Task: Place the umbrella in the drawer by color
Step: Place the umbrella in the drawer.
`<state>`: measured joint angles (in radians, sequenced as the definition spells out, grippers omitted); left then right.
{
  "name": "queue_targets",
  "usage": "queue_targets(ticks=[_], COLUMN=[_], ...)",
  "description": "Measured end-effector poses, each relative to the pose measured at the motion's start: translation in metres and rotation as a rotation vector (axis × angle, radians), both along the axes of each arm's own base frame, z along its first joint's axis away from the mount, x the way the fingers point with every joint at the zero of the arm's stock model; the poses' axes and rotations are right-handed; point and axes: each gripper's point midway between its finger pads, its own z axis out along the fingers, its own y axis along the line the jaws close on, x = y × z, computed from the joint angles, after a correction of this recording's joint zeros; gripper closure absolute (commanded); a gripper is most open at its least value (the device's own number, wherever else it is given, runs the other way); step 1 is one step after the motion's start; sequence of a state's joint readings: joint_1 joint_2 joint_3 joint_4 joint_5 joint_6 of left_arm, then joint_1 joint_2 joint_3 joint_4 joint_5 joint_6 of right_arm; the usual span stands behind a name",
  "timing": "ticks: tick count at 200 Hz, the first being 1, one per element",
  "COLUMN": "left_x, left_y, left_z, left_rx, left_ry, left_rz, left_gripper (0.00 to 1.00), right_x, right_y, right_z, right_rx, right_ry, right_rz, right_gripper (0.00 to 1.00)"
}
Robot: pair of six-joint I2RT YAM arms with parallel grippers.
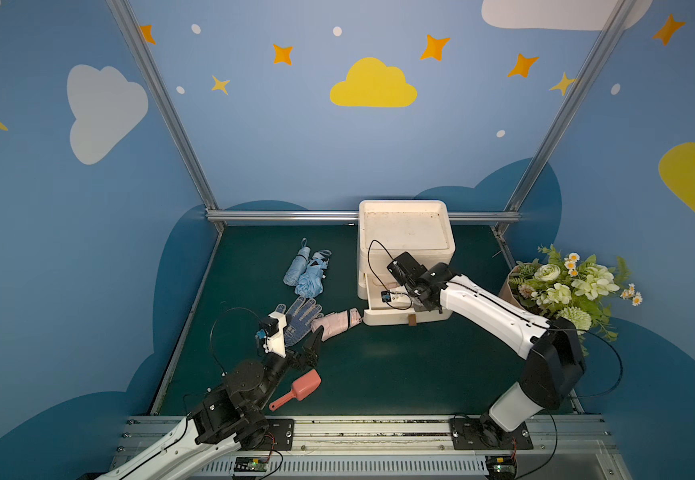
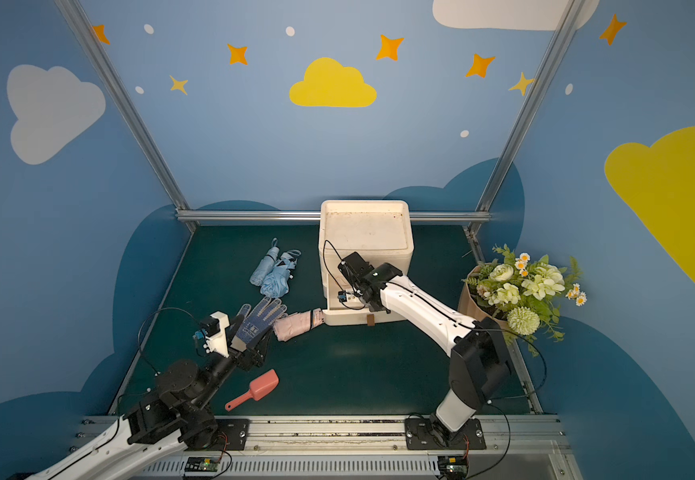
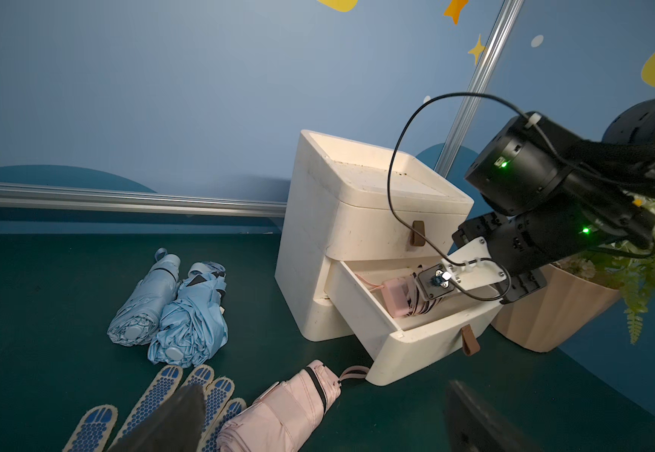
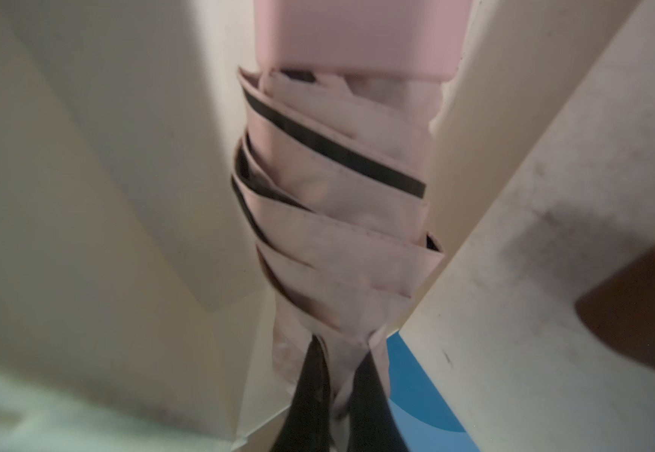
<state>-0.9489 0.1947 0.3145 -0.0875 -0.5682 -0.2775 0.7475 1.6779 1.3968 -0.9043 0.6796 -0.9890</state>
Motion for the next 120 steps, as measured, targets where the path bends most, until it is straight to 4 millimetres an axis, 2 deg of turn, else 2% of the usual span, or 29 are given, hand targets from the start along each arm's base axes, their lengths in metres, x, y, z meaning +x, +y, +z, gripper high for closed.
queue_targets(ticks=[17,41,58,78,103,120], left_x=[0.001,0.002,0.003,0.005,0.009,0.011], left_y=[0.001,0.001,0.001,0.001,-0.001,-0.004], left_z=[-0.003,-0.007,-0.009,-0.013,-0.021,-0.028], left_rx=[0.006,0.016,0.024,0.040,0.073,0.101], left_ry=[0.004,0.013,0.018,0.029,0.048,0.064], left_rz=[0.009,0.016,0.022,0.031,0.038,0.043], left_gripper=[0.00,0.00,0.00,0.00,0.00,0.00], right_x=[0.010,0.019,0.023,0.027,0.023,0.019], right_y=[0.007,0.016,0.020,0.024,0.025,0.027], right_z=[-0.004,-0.006,-0.006,-0.005,-0.008,-0.001], right_rx=[0.018,0.059,0.095,0.125,0.144,0.187], right_ry=[-0.030,-0.079,-0.110,-0.138,-0.136,-0.143], right_rz=[-0.039,-0.080,-0.103,-0.122,-0.133,-0.140], right_gripper=[0.99,0.81,0.61,0.47,0.42,0.41])
